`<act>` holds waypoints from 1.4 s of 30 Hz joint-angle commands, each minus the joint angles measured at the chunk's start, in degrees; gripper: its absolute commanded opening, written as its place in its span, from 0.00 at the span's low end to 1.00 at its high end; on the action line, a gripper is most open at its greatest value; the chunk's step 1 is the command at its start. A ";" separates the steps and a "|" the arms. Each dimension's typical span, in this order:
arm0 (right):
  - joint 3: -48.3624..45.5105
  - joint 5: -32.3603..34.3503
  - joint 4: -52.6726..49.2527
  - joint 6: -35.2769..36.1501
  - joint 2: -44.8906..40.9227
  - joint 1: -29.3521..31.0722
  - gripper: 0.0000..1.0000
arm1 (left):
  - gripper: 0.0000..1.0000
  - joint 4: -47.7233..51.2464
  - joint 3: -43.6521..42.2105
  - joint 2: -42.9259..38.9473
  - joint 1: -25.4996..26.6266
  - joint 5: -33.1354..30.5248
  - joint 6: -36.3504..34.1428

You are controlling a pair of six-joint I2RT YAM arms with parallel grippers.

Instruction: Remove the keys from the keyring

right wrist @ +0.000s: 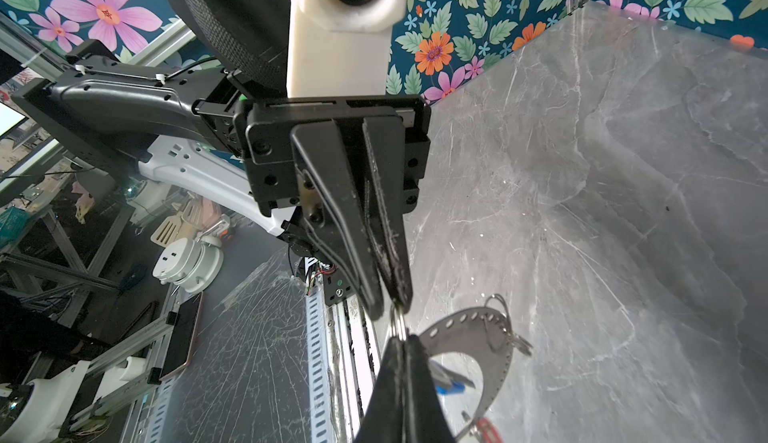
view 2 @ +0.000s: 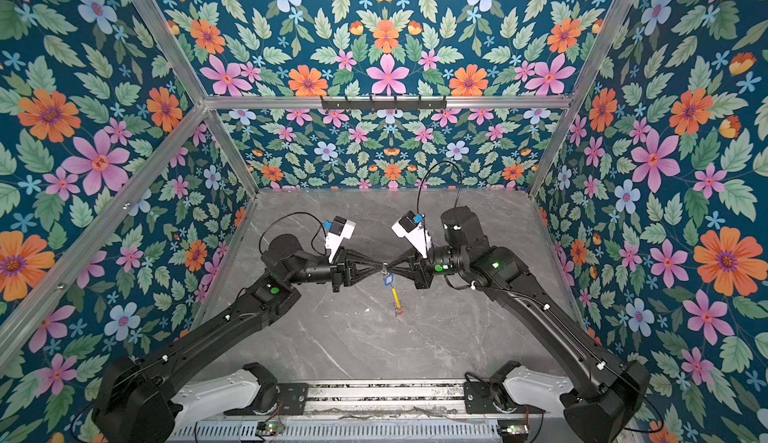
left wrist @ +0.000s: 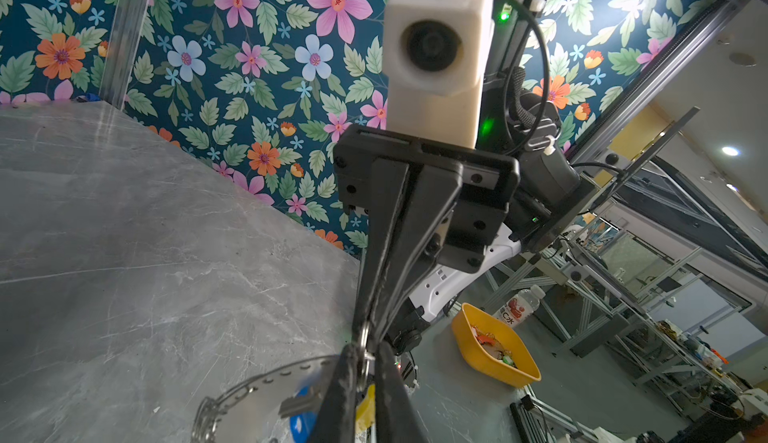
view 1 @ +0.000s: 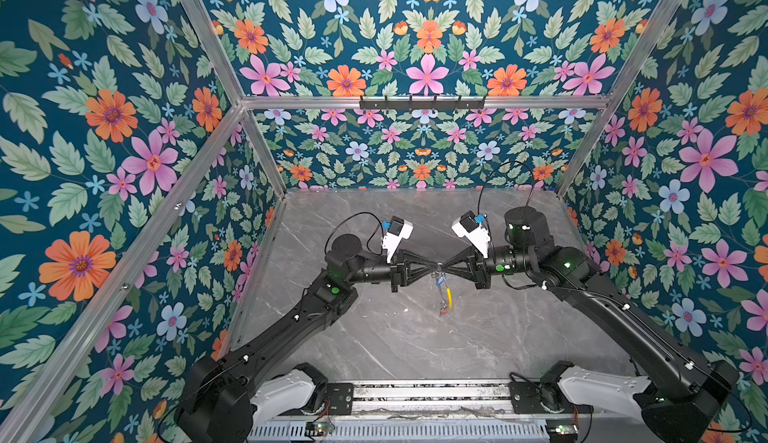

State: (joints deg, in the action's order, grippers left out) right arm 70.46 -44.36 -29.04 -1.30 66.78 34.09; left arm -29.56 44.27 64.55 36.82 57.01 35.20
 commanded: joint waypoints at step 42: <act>-13.50 18.84 20.52 -3.13 -6.80 7.48 0.50 | 0.00 -3.35 -3.67 -9.08 1.93 -18.56 -5.50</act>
State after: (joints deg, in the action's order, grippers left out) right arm 56.60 -27.57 -10.39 -5.63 59.79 41.50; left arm -29.26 40.60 56.03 38.72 39.55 30.04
